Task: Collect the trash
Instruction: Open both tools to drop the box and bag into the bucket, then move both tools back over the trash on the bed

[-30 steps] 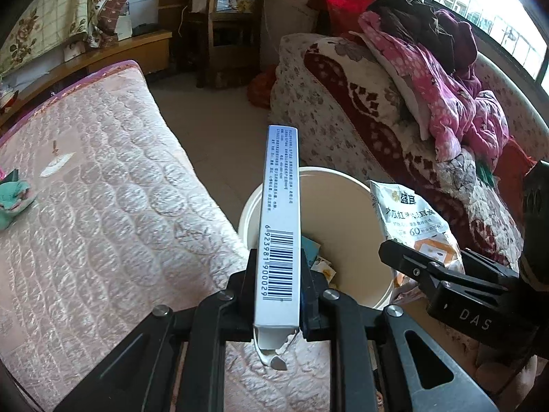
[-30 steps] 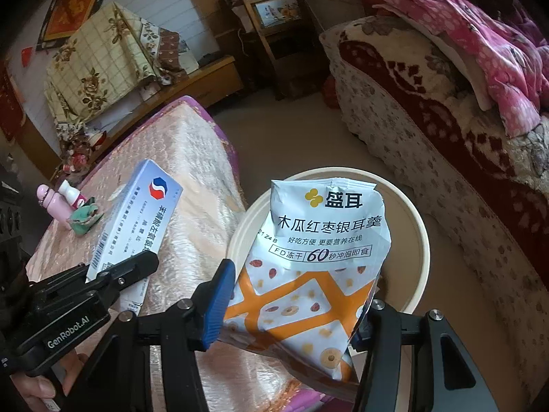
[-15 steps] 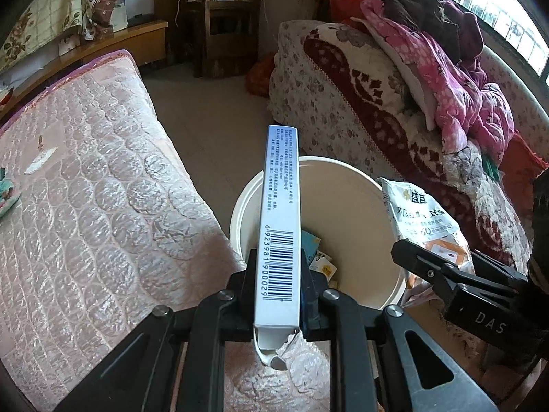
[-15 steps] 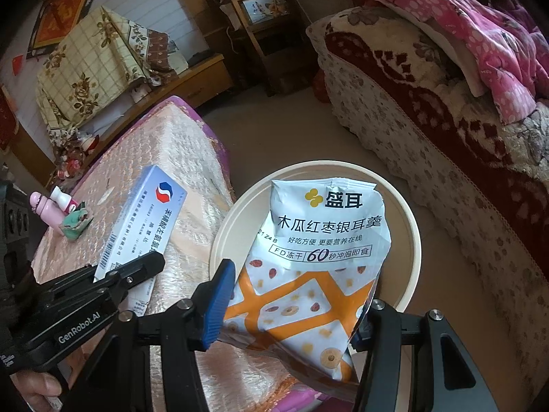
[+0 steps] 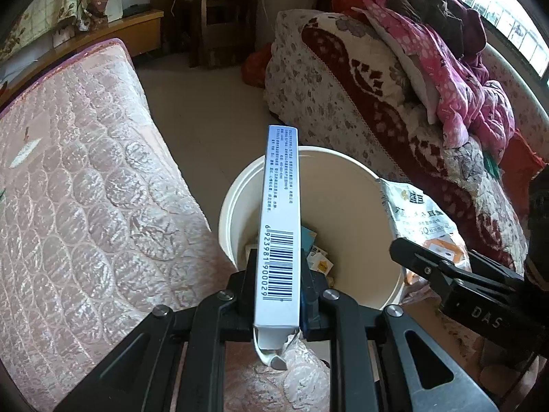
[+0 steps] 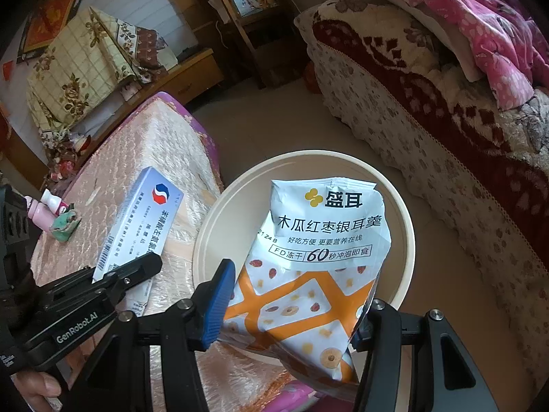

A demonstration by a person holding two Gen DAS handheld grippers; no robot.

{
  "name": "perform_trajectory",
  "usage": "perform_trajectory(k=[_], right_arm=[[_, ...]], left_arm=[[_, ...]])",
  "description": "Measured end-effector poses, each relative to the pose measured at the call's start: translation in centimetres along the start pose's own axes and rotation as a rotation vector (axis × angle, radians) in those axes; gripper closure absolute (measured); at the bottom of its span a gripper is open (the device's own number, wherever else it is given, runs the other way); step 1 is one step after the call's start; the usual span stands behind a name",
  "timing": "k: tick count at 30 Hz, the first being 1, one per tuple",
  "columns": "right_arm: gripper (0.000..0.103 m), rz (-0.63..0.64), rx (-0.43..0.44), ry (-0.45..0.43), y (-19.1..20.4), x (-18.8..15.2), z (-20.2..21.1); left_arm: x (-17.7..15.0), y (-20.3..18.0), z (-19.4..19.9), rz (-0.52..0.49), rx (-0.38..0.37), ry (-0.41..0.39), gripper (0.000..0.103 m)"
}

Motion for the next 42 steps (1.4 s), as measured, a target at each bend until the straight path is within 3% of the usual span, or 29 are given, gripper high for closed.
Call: perform_trajectory(k=[7, 9, 11, 25, 35, 42], right_arm=[[0.038, -0.013, -0.02, 0.002, -0.5, 0.2, -0.8], [0.029, -0.027, -0.026, 0.006, -0.7, 0.3, -1.0], [0.028, -0.039, -0.03, 0.003, -1.0, 0.3, -1.0], [0.027, -0.026, 0.003, 0.014, 1.1, 0.1, -0.7], [0.027, 0.115, 0.063, 0.041, 8.4, -0.6, -1.6], [0.027, 0.213, 0.13, 0.079, 14.6, -1.2, -3.3]], left_arm=[[-0.1, 0.2, -0.2, 0.001, -0.014, 0.006, 0.081], [-0.1, 0.2, -0.1, -0.001, -0.013, 0.005, 0.059], [0.0, 0.3, 0.0, 0.006, -0.033, 0.001, 0.055], [-0.4, 3.5, 3.8, 0.01, 0.057, -0.062, 0.055], [-1.0, 10.1, 6.9, 0.077, 0.157, -0.095, 0.055], [-2.1, 18.7, 10.9, 0.154, 0.269, -0.126, 0.047]])
Point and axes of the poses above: each gripper's, at about its wrist camera, not at the fingertips, and z roughly against the way its jaws point, y to its left, x to its top, the point moved 2 cm from there along -z, roughly the way its jaws point, and after that the axes turned 5 degrees about -y, right-handed, at the moved point
